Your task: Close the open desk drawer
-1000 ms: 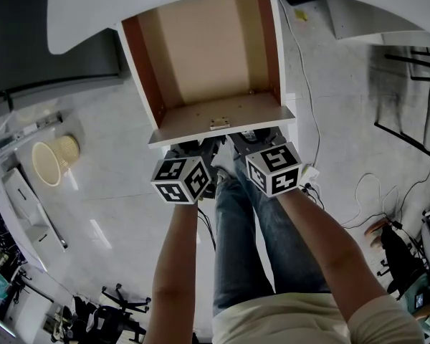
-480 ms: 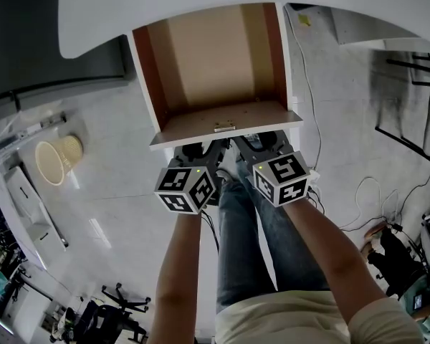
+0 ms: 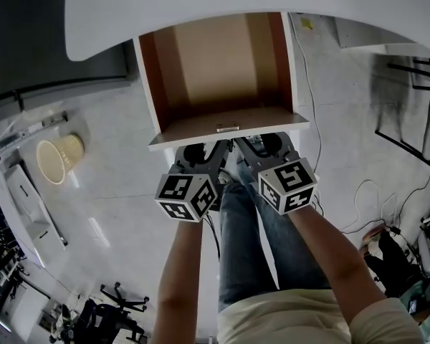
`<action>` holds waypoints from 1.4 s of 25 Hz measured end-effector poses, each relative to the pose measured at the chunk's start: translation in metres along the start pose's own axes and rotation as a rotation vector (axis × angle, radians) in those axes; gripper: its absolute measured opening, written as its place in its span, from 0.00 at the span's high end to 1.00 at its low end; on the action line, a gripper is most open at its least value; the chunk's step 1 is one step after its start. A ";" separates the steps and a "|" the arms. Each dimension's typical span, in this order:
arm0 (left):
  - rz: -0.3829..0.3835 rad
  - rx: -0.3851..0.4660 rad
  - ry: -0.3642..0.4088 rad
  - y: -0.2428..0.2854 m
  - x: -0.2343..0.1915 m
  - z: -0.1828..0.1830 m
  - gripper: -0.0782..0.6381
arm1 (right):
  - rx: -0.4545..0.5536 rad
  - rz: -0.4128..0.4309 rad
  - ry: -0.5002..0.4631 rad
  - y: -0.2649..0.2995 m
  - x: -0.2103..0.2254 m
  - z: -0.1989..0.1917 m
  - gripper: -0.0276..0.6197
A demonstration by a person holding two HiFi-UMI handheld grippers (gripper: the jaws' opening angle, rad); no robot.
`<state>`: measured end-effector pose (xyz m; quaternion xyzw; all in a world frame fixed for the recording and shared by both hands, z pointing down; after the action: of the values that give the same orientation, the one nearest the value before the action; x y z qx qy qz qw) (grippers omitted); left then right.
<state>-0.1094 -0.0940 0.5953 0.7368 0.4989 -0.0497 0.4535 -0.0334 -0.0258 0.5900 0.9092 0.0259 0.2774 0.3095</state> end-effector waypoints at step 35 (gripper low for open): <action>0.002 0.064 0.003 0.016 0.003 0.048 0.57 | 0.023 0.014 -0.065 0.012 0.013 0.049 0.68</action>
<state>-0.0770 -0.1277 0.5757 0.7514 0.4971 -0.0640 0.4292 0.0011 -0.0595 0.5710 0.9213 0.0126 0.2493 0.2980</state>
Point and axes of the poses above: the fingertips, and each gripper's own axes: y forward along the fingers, x to its right, z out of its top, the point moved 4 cm from there along -y, backward along the fingers, and after that the axes turned 4 degrees about z, right-handed, at the moved point
